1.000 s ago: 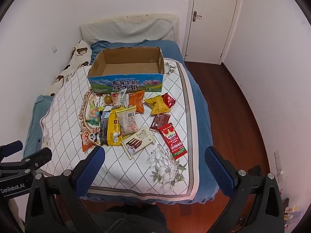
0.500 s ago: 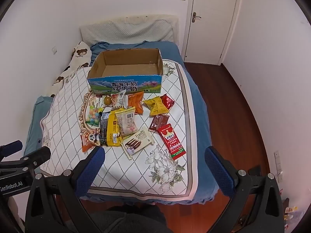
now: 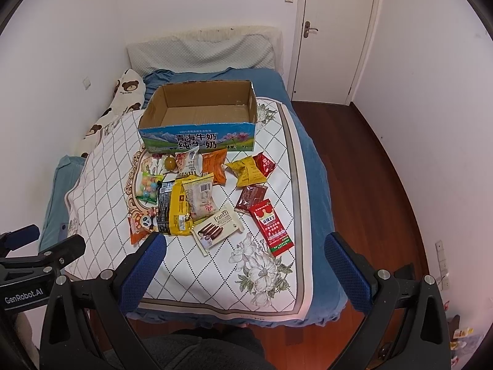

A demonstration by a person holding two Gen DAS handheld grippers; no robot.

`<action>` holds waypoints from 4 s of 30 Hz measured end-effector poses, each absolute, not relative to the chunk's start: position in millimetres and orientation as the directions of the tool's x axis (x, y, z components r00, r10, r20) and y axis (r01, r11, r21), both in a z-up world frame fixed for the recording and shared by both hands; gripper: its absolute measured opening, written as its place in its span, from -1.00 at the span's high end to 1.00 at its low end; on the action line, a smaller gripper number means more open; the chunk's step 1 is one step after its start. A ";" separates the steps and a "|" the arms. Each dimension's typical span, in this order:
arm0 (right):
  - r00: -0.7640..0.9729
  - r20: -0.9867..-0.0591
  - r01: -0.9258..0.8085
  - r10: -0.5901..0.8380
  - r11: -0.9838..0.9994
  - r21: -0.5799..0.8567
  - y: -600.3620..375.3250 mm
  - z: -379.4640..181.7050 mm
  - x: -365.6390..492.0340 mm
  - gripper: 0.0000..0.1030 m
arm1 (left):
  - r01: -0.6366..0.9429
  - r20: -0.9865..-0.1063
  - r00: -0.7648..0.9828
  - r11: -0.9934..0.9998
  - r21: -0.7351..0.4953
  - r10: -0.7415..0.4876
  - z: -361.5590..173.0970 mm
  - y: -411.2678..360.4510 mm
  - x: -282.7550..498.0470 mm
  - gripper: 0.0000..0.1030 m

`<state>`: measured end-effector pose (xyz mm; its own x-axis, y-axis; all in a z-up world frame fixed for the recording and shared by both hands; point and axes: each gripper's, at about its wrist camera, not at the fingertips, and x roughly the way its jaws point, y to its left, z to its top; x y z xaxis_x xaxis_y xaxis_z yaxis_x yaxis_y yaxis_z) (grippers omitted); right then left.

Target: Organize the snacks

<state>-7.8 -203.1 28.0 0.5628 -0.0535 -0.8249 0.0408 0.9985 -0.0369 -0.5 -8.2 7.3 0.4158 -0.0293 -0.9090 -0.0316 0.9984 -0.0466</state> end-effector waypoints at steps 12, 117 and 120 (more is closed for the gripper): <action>0.562 -0.826 0.049 -0.046 0.999 -0.022 -200.7 28.5 -7.9 -1.00 | -0.031 -0.908 0.418 0.999 -0.041 -0.024 7.8 -9.6 2.4 -1.00; 0.102 -0.990 0.230 0.101 0.966 0.122 -143.0 -344.6 171.6 -0.19 | 0.039 -0.997 -0.011 0.997 -0.070 -0.070 -305.0 -1.0 221.0 -0.65; 0.116 -0.989 0.180 0.092 0.977 0.113 -143.9 -331.3 174.9 -0.17 | 0.019 -0.997 -0.010 0.997 -0.076 -0.076 -295.4 -4.1 208.2 -0.65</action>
<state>174.9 -143.9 -331.3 0.1164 0.0924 -0.9889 0.1805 0.9771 0.1125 208.2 -4.1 -295.4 -0.0099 -0.0759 -0.9971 0.0189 0.9969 -0.0761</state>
